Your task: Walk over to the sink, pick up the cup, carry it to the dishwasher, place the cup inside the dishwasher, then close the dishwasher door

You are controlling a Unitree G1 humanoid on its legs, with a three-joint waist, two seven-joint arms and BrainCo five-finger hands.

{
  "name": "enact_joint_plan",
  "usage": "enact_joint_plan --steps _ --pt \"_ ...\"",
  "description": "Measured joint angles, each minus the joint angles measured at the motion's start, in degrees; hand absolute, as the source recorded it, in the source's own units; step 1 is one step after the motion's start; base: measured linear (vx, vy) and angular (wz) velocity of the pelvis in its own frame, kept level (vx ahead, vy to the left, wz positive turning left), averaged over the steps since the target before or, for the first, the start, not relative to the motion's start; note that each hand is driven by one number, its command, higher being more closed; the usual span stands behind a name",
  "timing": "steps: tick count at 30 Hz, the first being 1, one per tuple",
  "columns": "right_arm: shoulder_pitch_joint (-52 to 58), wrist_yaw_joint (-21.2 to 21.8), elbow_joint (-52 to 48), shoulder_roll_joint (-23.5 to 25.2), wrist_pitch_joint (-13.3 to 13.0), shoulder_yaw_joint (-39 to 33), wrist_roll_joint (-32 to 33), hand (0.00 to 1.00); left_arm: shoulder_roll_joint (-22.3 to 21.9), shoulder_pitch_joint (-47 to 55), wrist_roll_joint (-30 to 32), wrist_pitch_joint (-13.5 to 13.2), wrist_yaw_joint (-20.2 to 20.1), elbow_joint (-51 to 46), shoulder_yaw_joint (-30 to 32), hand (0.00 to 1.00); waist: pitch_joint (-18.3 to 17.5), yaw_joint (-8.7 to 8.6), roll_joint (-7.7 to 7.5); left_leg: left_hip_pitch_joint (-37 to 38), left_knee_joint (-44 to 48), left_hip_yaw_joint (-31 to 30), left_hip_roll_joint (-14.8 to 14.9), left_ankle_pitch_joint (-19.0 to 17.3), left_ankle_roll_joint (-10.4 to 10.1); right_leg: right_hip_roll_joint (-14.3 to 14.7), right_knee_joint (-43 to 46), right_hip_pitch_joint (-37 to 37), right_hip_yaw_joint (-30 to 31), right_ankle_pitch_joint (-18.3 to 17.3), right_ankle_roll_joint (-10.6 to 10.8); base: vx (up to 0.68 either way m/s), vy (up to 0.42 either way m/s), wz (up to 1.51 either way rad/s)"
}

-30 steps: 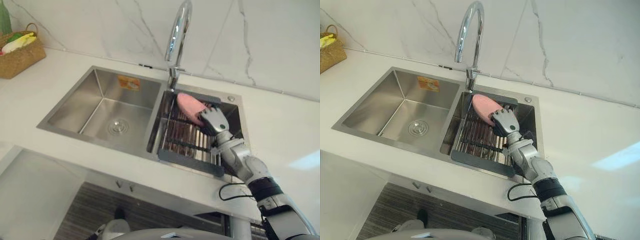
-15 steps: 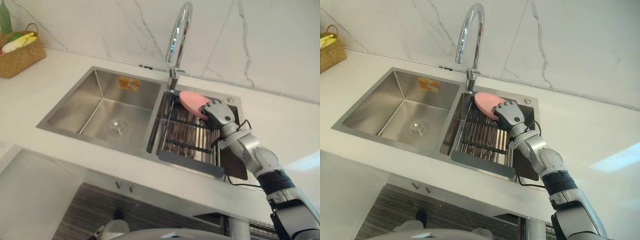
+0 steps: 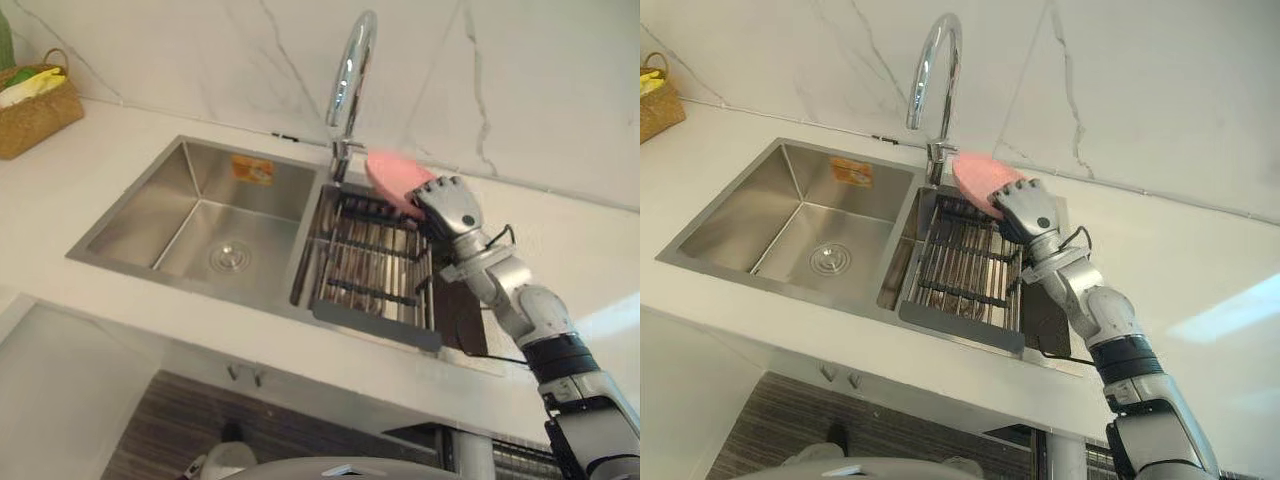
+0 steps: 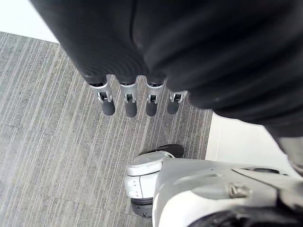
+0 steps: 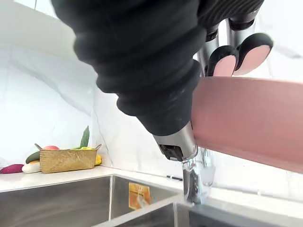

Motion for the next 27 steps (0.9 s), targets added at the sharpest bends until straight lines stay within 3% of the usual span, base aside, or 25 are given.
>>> enact_joint_plan --steps 7,12,13,14,15,16,17,19,21,23,24,25,27 --pt "5.7 -1.0 -4.6 -4.4 0.1 -10.0 0.1 1.00 0.0 1.4 0.1 -0.4 0.0 0.2 -0.1 0.00 -0.8 -2.03 -0.57 1.9 0.0 3.9 0.1 -0.6 0.0 -0.1 -0.1 -0.9 4.2 0.7 -0.2 -0.03 0.021 -0.30" --pt "12.4 -5.9 -4.6 -5.8 -0.1 -16.2 0.1 1.00 0.9 2.1 0.0 0.3 0.1 1.3 -0.5 0.00 -1.7 -3.93 -2.25 2.5 0.2 10.5 0.0 -1.8 -0.4 -0.5 -0.3 -5.1 8.6 1.9 -1.8 -0.04 0.051 -0.64" --pt "12.8 -6.9 -4.6 -6.3 0.0 -16.4 0.2 1.00 1.1 2.1 0.0 0.5 0.2 1.2 -0.4 0.00 -2.0 -3.82 -2.43 2.6 0.3 12.5 0.3 -2.0 -0.6 -0.7 -0.2 -6.4 7.4 1.6 -3.1 -0.01 0.045 -0.92" --pt "13.1 -7.9 -4.6 -6.6 0.0 -16.4 0.3 1.00 1.2 1.9 -0.1 0.6 0.3 1.1 -0.4 0.00 -2.1 -3.64 -2.34 2.6 0.3 13.7 0.8 -2.3 -0.9 -1.0 0.2 -7.2 4.6 0.9 -5.8 0.02 0.042 -1.29" --pt "14.2 -10.0 -5.0 -6.9 0.0 -16.4 0.4 1.00 1.4 1.6 -0.2 0.8 0.5 1.1 0.2 0.00 -2.3 -3.44 -2.40 1.8 0.3 14.8 2.1 -2.8 -1.4 -1.0 1.0 -9.9 -2.8 -1.1 -14.8 0.03 0.024 -1.41" --pt "14.9 -11.1 -5.6 -6.9 -0.1 -16.4 0.4 1.00 1.8 1.3 -0.8 1.0 0.8 1.1 0.6 0.00 -2.8 -3.55 -3.09 0.9 0.3 15.5 2.7 -3.1 -1.3 -1.0 0.9 -11.6 -6.5 -2.3 -18.4 0.04 0.018 -1.45" --pt "15.4 -11.8 -6.1 -6.9 -0.1 -16.4 0.5 1.00 2.2 1.1 -1.3 1.2 1.1 1.1 1.1 0.00 -3.2 -3.68 -3.25 0.6 0.3 16.7 3.1 -3.2 -1.3 -0.9 0.8 -12.5 -8.5 -2.8 -20.2 0.03 -0.010 -1.32" --pt "17.7 -12.6 -7.8 -6.6 -0.1 -16.3 0.7 1.00 4.0 0.4 -2.7 2.8 1.9 1.9 1.9 0.00 -3.9 -4.73 -6.59 0.8 0.4 20.8 4.0 -3.8 -1.4 -0.8 1.0 -14.4 -12.5 -3.7 -23.6 0.03 -0.041 -1.21" --pt "20.6 -12.6 -9.1 -6.4 0.0 -16.3 1.4 1.00 4.7 -0.6 -3.2 3.5 2.7 2.4 3.1 0.00 -4.3 -6.34 -7.90 2.2 0.4 22.6 4.1 -4.5 -1.9 -1.5 3.0 -14.3 -13.3 -2.3 -23.9 0.04 -0.068 -0.57" --pt "23.3 -12.9 -9.5 -4.9 0.0 -16.6 2.9 1.00 5.0 -0.8 -5.3 3.5 2.7 2.2 3.7 0.00 -5.8 -7.20 -10.00 4.0 0.3 23.6 3.8 -5.8 -2.6 -2.2 5.6 -14.3 -13.0 6.4 -19.4 0.06 -0.065 -0.34" --pt "24.4 -13.7 -9.5 -4.0 0.0 -16.8 2.9 1.00 5.1 -0.9 -6.8 3.4 2.9 2.3 4.2 0.00 -6.3 -6.46 -10.21 4.5 0.3 23.6 4.2 -6.4 -3.1 -1.5 5.3 -14.5 -13.0 9.9 -12.8 0.09 -0.057 -0.40" --pt "24.6 -14.2 -9.3 -3.9 0.0 -16.7 2.9 1.00 4.9 -1.1 -7.4 3.4 3.0 2.3 4.2 0.00 -6.2 -6.07 -9.83 4.3 0.3 23.4 4.6 -6.5 -3.1 -0.8 5.1 -15.1 -12.6 11.2 -11.1 0.11 -0.057 -0.53" --pt "24.6 -14.9 -8.2 -3.9 0.1 -17.1 2.9 1.00 4.1 -1.3 -9.6 3.4 4.1 2.5 5.7 0.00 -6.1 -6.08 -9.06 3.0 0.5 23.9 5.2 -6.0 -2.9 0.7 3.0 -16.3 -12.6 11.9 -10.8 0.08 -0.017 -0.36"
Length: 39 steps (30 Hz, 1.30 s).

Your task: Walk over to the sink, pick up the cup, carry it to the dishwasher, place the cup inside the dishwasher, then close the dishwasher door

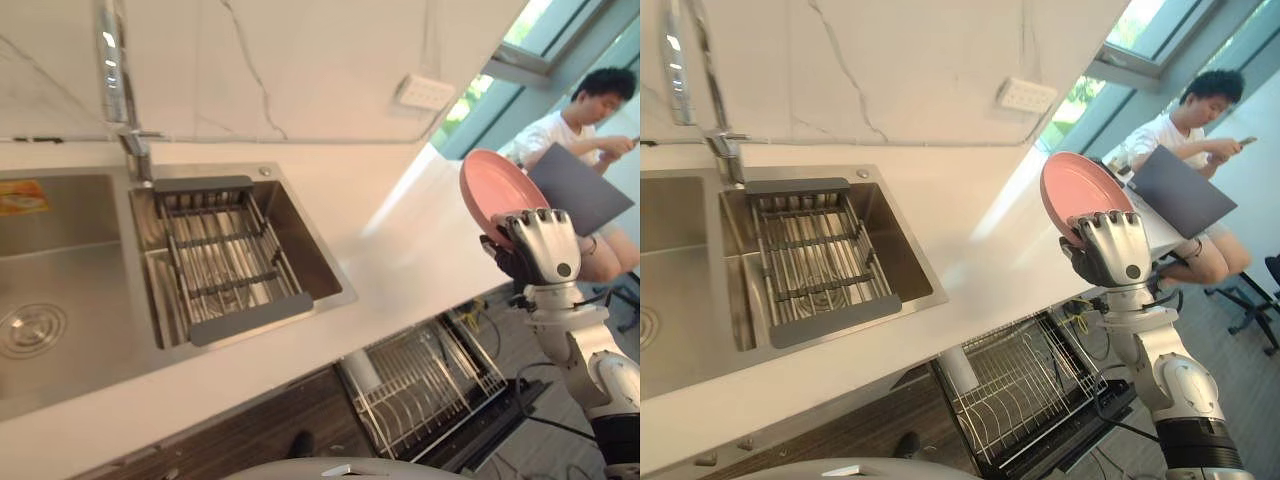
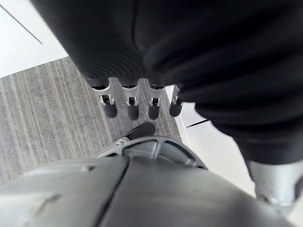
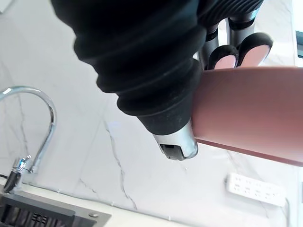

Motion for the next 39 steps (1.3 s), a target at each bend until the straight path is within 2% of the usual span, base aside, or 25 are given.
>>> enact_joint_plan --steps 2,4,6,8,12,14,19,25,28,33,39 --pt "-0.6 0.0 0.5 0.0 0.0 0.0 0.0 1.00 -1.1 0.0 -2.4 0.0 0.9 0.1 1.2 0.00 0.5 0.10 0.79 0.0 2.7 0.8 0.5 -0.9 0.0 0.6 -1.8 0.5 1.1 0.0 0.0 0.08 -0.020 -0.29" --pt "-2.1 0.2 0.6 0.0 0.0 -0.5 0.0 1.00 -2.6 0.0 -4.4 0.0 0.9 0.0 2.1 0.00 1.8 0.22 2.49 -0.1 6.4 1.3 1.6 -3.4 -0.1 1.2 -2.8 1.9 1.9 0.1 0.2 0.06 -0.003 -0.29" --pt "-2.0 1.0 0.5 0.0 0.1 -3.1 0.6 1.00 -4.4 0.0 -4.9 -0.1 0.8 -0.1 2.4 0.00 2.1 0.21 5.16 -0.3 9.0 1.5 2.6 -5.6 -0.5 1.6 -3.8 2.5 2.6 0.4 0.6 -0.01 0.027 -0.17" --pt "-1.3 1.4 0.6 0.1 0.6 -4.6 0.6 1.00 -4.6 0.0 -4.8 -0.2 0.7 -0.1 2.6 0.00 2.2 0.11 5.52 -0.9 10.0 1.5 2.8 -6.3 -0.6 1.7 -4.5 2.5 2.7 0.4 0.6 -0.03 0.035 -0.10" --pt "0.7 2.5 0.5 2.0 2.3 -9.2 2.3 1.00 -4.6 0.0 -4.9 -0.6 0.6 -0.4 3.6 0.00 4.0 0.12 4.90 -1.4 14.2 1.7 3.6 -9.3 -1.0 1.6 -6.3 4.1 3.4 0.0 3.4 -0.08 0.034 -0.07" --pt "1.7 2.6 0.5 2.6 2.4 -10.6 2.7 1.00 -4.6 0.0 -4.9 -0.6 0.4 -0.4 3.7 0.00 4.2 0.11 5.07 -2.1 16.0 1.6 4.1 -10.2 -1.0 1.5 -6.3 4.0 3.7 -0.6 4.6 -0.06 0.034 -0.05" --pt "3.7 2.5 1.6 3.6 4.7 -12.6 4.5 1.00 -5.0 0.0 -4.8 -0.5 -0.1 -1.8 3.4 0.00 6.4 -0.82 6.73 -4.3 19.9 1.5 5.4 -11.8 -1.2 1.6 -5.8 2.8 4.0 -0.6 4.6 -0.04 0.057 -0.03" --pt "4.9 2.5 2.6 6.2 5.8 -12.8 6.8 1.00 -4.8 -0.8 -4.9 -0.4 -0.5 -2.4 2.5 0.00 8.1 -1.43 7.46 -5.2 23.0 2.0 6.2 -13.4 -0.8 1.6 -5.2 2.1 4.2 -0.6 4.7 0.00 0.083 -0.05" --pt "5.8 2.3 4.4 8.4 6.7 -12.8 7.4 1.00 -4.7 -1.4 -4.9 0.1 -0.9 -2.8 1.3 0.00 8.7 -1.34 8.37 -5.4 23.5 1.9 6.1 -13.8 -0.7 1.2 -5.1 2.2 4.1 -0.4 4.8 0.01 0.096 0.02" --pt "6.4 0.2 9.9 12.1 8.5 -12.8 8.9 1.00 -5.1 -1.7 -5.1 0.8 -1.8 -4.7 -1.4 0.00 10.5 -1.26 11.07 -5.6 23.4 1.7 5.8 -13.9 -0.6 0.9 -5.4 2.1 4.0 -0.2 5.1 0.00 0.028 0.01" --pt "6.0 -2.7 17.3 13.6 10.0 -12.5 10.8 1.00 -5.8 -3.0 -6.2 1.3 -1.8 -4.7 -3.6 0.00 12.7 -1.24 13.92 -7.3 23.3 1.5 5.0 -13.8 -0.4 0.2 -5.8 0.5 4.1 0.6 5.5 -0.02 0.021 0.00"
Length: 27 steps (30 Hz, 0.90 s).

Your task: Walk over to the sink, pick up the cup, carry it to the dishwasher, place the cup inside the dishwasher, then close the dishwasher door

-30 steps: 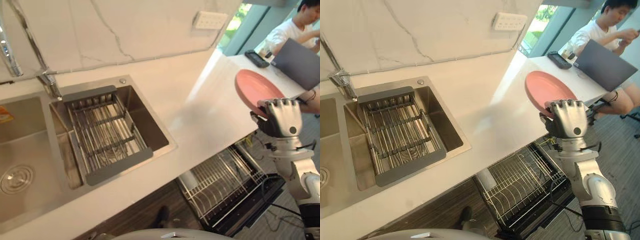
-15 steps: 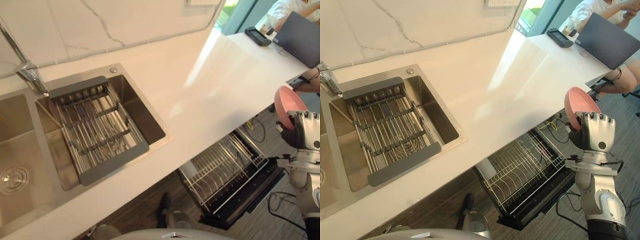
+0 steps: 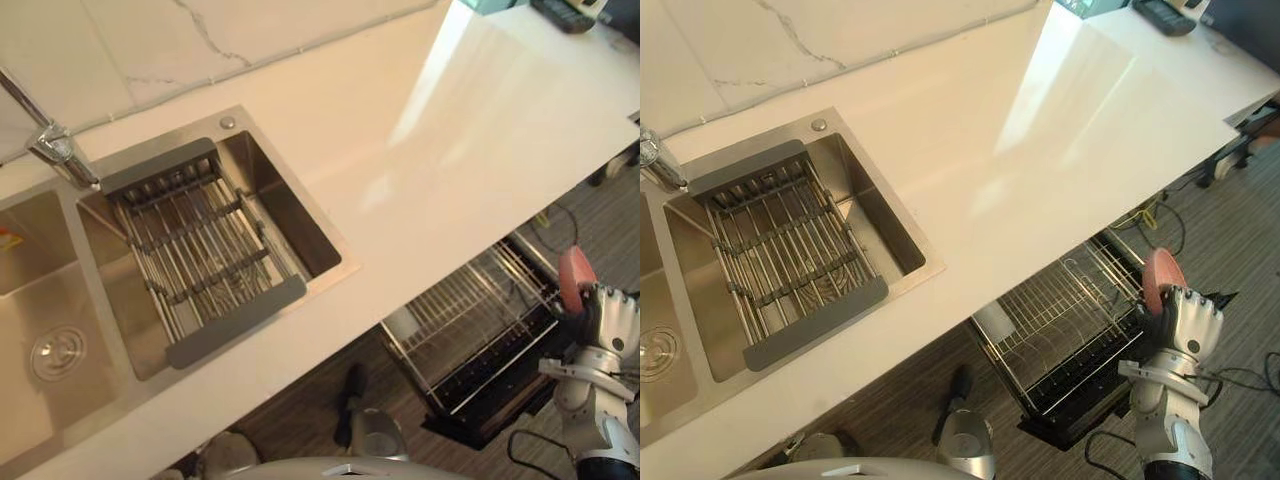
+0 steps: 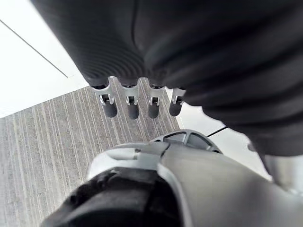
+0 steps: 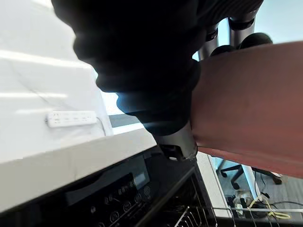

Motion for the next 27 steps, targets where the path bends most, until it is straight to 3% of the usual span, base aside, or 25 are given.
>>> enact_joint_plan --steps 10,15,19,24,27 --pt "-3.5 -0.2 1.0 1.4 1.7 7.2 0.4 1.00 0.4 -2.1 -0.4 -0.3 0.1 -0.2 -2.2 0.00 3.4 0.95 1.17 -1.9 0.1 -1.1 -1.6 0.6 1.0 -1.4 -0.1 -1.6 -0.2 0.9 0.0 -0.02 0.041 0.05" --pt "-7.4 0.3 2.9 1.3 3.9 10.3 0.5 1.00 0.4 -3.1 -0.5 -1.5 0.2 -1.2 -3.5 0.00 6.1 1.48 2.78 -4.1 0.0 -3.6 -2.3 1.5 1.8 -2.3 0.6 -2.5 -1.6 1.0 0.0 -0.02 0.032 0.21" --pt "-9.0 1.8 2.9 1.1 5.5 11.9 1.1 1.00 0.4 -3.4 -0.4 -1.7 0.7 -1.4 -3.7 0.00 6.8 1.79 2.88 -5.4 -0.1 -5.1 -3.1 1.8 2.3 -3.0 0.7 -3.3 -1.9 1.1 -0.1 -0.04 0.031 0.10" --pt "-12.6 3.7 6.3 0.9 8.7 13.8 5.5 1.00 0.7 -4.3 0.2 0.6 11.4 -1.2 -3.0 0.00 9.1 2.59 2.74 -7.6 0.1 -6.0 -3.6 2.2 2.6 -3.4 1.0 -4.8 -1.9 1.5 -0.4 -0.06 0.026 0.03" --pt "-16.4 3.9 10.1 -0.4 10.3 13.9 9.1 1.00 1.2 -5.0 2.5 1.2 13.0 -0.4 -2.7 0.00 9.4 3.07 2.75 -10.5 0.1 -8.0 -4.4 2.4 2.8 -3.8 1.0 -7.9 -1.7 1.9 -0.8 -0.05 0.021 0.05"
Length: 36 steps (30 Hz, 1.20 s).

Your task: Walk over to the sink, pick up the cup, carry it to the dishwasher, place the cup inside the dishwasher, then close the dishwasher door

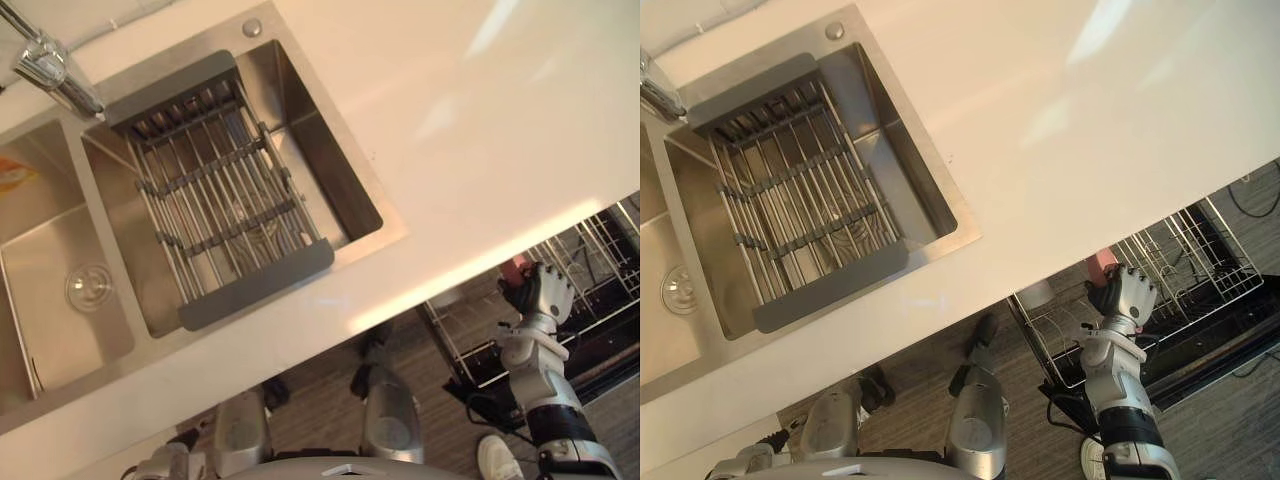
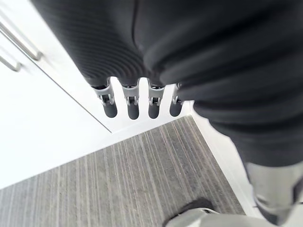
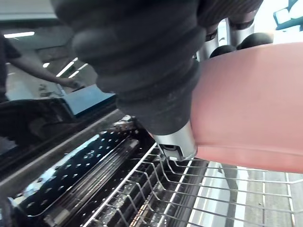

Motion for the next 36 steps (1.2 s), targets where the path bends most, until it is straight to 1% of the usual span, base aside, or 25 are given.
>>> enact_joint_plan --steps 2,4,5,7,9,11,13,16,17,18,19,20,22,23,25,27,30,32,33,34,35,36 --pt "-2.3 0.5 2.3 -1.3 1.0 0.6 1.5 1.00 0.1 -0.7 0.2 0.2 0.1 0.7 0.9 0.00 0.7 0.22 0.09 -0.7 0.1 -0.1 -0.1 0.2 0.2 -0.1 0.0 -0.8 0.2 0.5 0.0 -0.04 0.035 0.01" --pt "-5.0 2.2 4.7 -3.4 1.9 2.4 3.7 1.00 0.1 -0.8 1.3 0.4 0.2 0.7 1.8 0.00 1.2 0.39 0.40 -0.9 0.0 -0.2 -0.3 0.2 0.2 -0.1 0.0 -1.2 0.5 0.6 -0.1 -0.03 0.039 -0.05" --pt "-5.9 2.6 5.3 -3.7 2.1 2.6 4.5 0.00 0.2 -0.8 1.6 0.5 0.1 0.7 1.8 0.00 1.3 0.49 0.43 -1.0 -0.1 -0.2 -0.4 0.2 0.2 -0.1 0.0 -1.5 0.7 0.7 -0.1 -0.04 0.049 -0.14" --pt "-8.9 2.7 8.3 -5.3 2.2 4.5 7.5 0.00 0.4 -1.0 2.2 0.7 -0.3 1.1 1.8 0.00 1.5 1.14 0.64 -1.4 -0.3 -0.2 -0.8 0.2 0.2 -0.1 0.0 -2.8 2.0 1.1 -0.2 -0.04 0.043 -0.18" --pt "-10.1 2.5 10.4 -5.4 2.8 4.7 9.7 0.00 0.4 -1.4 2.3 0.8 -0.3 1.7 1.8 0.00 1.8 1.15 1.09 -1.3 -0.4 -0.1 -0.9 0.2 0.2 -0.1 0.0 -2.9 2.4 1.1 -0.3 -0.03 0.032 -0.08" --pt "-11.3 2.3 11.6 -5.4 3.3 5.1 11.7 0.00 0.4 -1.5 2.3 0.8 -0.5 2.0 1.8 0.00 1.8 1.20 1.21 -1.3 -0.7 0.0 -1.2 0.2 0.2 0.0 0.0 -3.7 3.5 1.4 -0.4 -0.05 0.035 -0.21" --pt "-12.5 1.9 12.6 -5.4 3.3 5.4 12.3 0.00 0.4 -2.2 2.3 1.1 -0.5 3.0 1.8 0.00 1.9 1.19 1.22 -1.4 -1.0 0.5 -1.6 0.1 0.2 0.0 -0.1 -4.9 5.1 1.8 -0.5 -0.05 0.039 -0.33" --pt "-14.0 1.4 12.5 -5.2 2.3 7.0 14.0 0.00 0.4 -3.5 2.4 1.4 -0.9 3.2 1.8 0.00 2.4 1.11 1.26 -1.1 -0.7 1.3 -1.8 -0.5 0.0 0.3 -0.6 -5.6 7.4 2.6 -0.6 -0.05 0.033 -0.35" --pt "-14.5 2.1 12.3 -5.2 1.6 7.7 15.1 0.00 0.3 -3.8 2.4 1.5 -1.0 3.3 1.8 0.00 2.5 1.08 1.24 -0.9 -0.3 1.9 -1.8 -0.9 0.0 0.5 -1.0 -5.7 8.2 3.0 -0.7 -0.06 0.040 -0.53" --pt "-15.1 4.9 11.2 -5.1 1.4 8.9 18.8 0.00 0.2 -4.4 2.3 1.5 -1.7 3.7 1.8 0.00 2.6 1.14 1.14 0.0 0.2 3.1 -1.7 -1.7 -0.1 1.1 -1.8 -5.7 9.9 3.6 -0.8 -0.07 0.052 -0.63" --pt "-15.3 7.1 9.8 -4.9 1.7 9.1 20.5 0.00 -0.1 -4.8 2.2 1.2 -1.8 4.5 2.0 0.00 2.6 1.12 1.13 0.5 0.6 3.4 -1.7 -2.2 -0.2 1.4 -1.9 -5.7 10.9 3.7 -0.8 -0.06 0.050 -0.61" --pt "-15.6 8.6 9.2 -4.6 1.8 9.2 21.1 0.00 -0.4 -4.8 2.2 1.3 -1.9 5.1 2.2 0.00 2.7 1.05 1.02 0.9 0.8 3.7 -1.6 -2.5 -0.2 1.5 -1.9 -5.7 11.5 3.7 -0.9 -0.06 0.057 -0.54" --pt "-15.9 13.6 6.5 -2.8 2.9 10.1 22.9 0.00 -1.1 -4.8 2.2 3.1 -2.3 6.1 2.4 0.00 2.9 1.01 0.65 1.7 3.4 5.5 0.0 -4.6 -0.5 2.9 -1.9 -5.6 13.4 4.3 -0.8 -0.07 0.048 -0.58" --pt "-15.8 15.0 5.6 -2.3 3.2 10.1 23.4 0.00 -1.2 -4.9 2.1 3.3 -2.4 6.1 2.5 0.00 3.0 0.91 0.48 1.8 4.2 5.9 0.4 -5.0 -0.5 3.2 -1.9 -5.6 13.7 4.3 -0.9 -0.08 0.036 -0.48" --pt "-15.6 20.1 4.1 -1.1 3.6 10.2 24.7 0.00 -1.3 -5.4 2.0 3.7 -2.6 6.1 4.4 0.00 3.5 0.47 -0.40 2.0 6.2 6.7 1.4 -6.2 -0.7 3.8 -1.9 -5.6 14.2 4.0 -1.4 -0.07 0.040 -0.29" --pt "-15.5 22.7 3.2 -0.8 3.9 10.2 24.7 0.00 -1.3 -5.6 1.5 4.1 -2.7 6.2 4.7 0.00 3.9 0.23 -1.06 2.7 6.9 7.4 1.9 -6.5 -0.7 4.1 -1.9 -5.4 14.3 4.2 -1.6 -0.05 0.045 -0.16" --pt "-14.9 23.9 2.7 -0.8 3.7 9.9 25.2 0.00 -1.3 -5.6 0.9 4.9 -3.0 6.4 6.0 0.00 4.0 0.21 -1.43 4.2 7.8 7.7 2.9 -6.8 -1.0 5.0 -1.8 -3.9 14.1 4.3 -1.7 -0.02 0.038 -0.10" --pt "-13.8 23.8 -0.2 -0.8 2.9 9.2 26.1 0.00 -1.2 -5.6 1.1 5.1 -3.0 6.8 6.8 0.00 4.1 0.19 -1.80 5.7 8.0 8.0 3.7 -7.0 -1.4 5.7 -1.6 -2.6 14.1 4.2 -1.8 -0.01 0.031 -0.14" --pt "-13.1 23.8 -2.6 -0.8 2.1 8.1 26.9 0.00 -1.2 -5.6 1.1 5.5 -3.0 7.2 7.1 0.00 4.2 0.19 -2.10 6.7 8.0 8.3 4.2 -7.2 -1.7 6.2 -1.6 -1.7 14.1 3.6 -2.1 -0.01 0.016 -0.15" --pt "-12.9 23.8 -3.9 -0.8 1.9 7.4 26.9 0.00 -1.2 -5.6 1.1 5.8 -3.0 7.3 7.4 0.00 4.1 0.16 -2.34 7.3 8.0 8.5 4.5 -7.3 -1.7 6.4 -1.7 -1.3 14.1 3.2 -2.2 -0.01 0.014 -0.25" --pt "-12.4 23.6 -6.9 -0.8 1.7 5.5 26.9 0.00 -1.1 -5.3 1.1 6.3 -3.0 7.3 7.9 0.00 4.1 0.35 -3.00 8.7 8.0 9.3 4.8 -7.4 -1.9 6.7 -1.8 -0.4 13.3 2.6 -1.9 0.00 0.011 -0.37" --pt "-12.2 23.2 -9.9 -0.9 1.6 3.1 27.0 0.00 -1.1 -4.6 1.2 6.7 -3.0 7.3 8.3 0.00 3.9 0.54 -3.72 9.9 7.8 10.4 5.3 -7.6 -2.2 6.6 -1.8 0.3 10.9 2.3 -2.4 0.00 0.010 -0.43"
